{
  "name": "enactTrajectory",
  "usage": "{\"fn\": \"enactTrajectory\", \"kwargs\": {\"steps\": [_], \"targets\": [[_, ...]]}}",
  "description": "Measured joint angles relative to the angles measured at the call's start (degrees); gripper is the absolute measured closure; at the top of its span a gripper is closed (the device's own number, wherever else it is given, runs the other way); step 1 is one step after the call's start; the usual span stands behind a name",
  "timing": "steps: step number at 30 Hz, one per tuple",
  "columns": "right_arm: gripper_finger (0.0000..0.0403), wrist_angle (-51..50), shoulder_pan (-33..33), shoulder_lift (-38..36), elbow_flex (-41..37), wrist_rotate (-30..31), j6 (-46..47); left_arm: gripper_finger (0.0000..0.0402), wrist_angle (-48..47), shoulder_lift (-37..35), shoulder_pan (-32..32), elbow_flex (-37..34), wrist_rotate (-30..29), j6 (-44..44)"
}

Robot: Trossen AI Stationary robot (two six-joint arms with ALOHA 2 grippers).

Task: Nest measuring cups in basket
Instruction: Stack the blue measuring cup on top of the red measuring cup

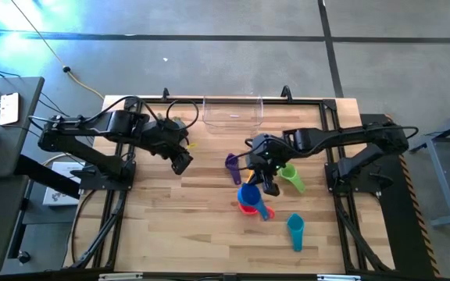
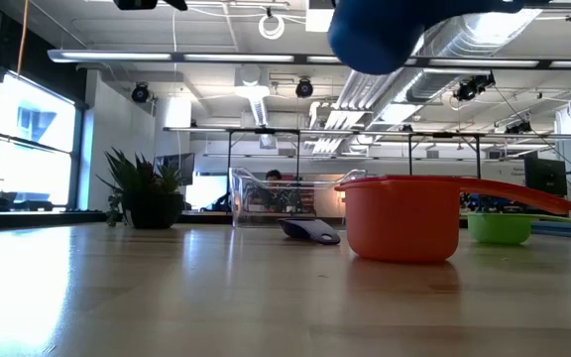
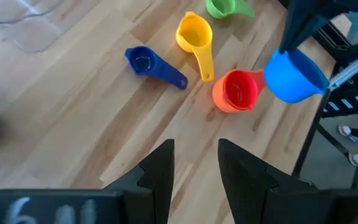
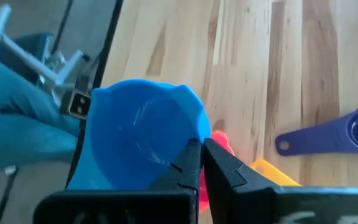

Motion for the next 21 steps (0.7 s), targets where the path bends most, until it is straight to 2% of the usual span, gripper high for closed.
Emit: {"fn": "enactTrajectory", "kwargs": {"steps": [7,21], "targets": [[0.0403,-7.4,0.0,5.4,5.6,0.0,-4.4,0.0289,0.0,0.0,0.0,0.0,-0.6,-1.0],[0.0403,-8.3,0.2,12.7,5.9,-1.1,-6.4,0.0289,-0.1,0.0,0.0,0.0,-0.7,-1.0]]}}
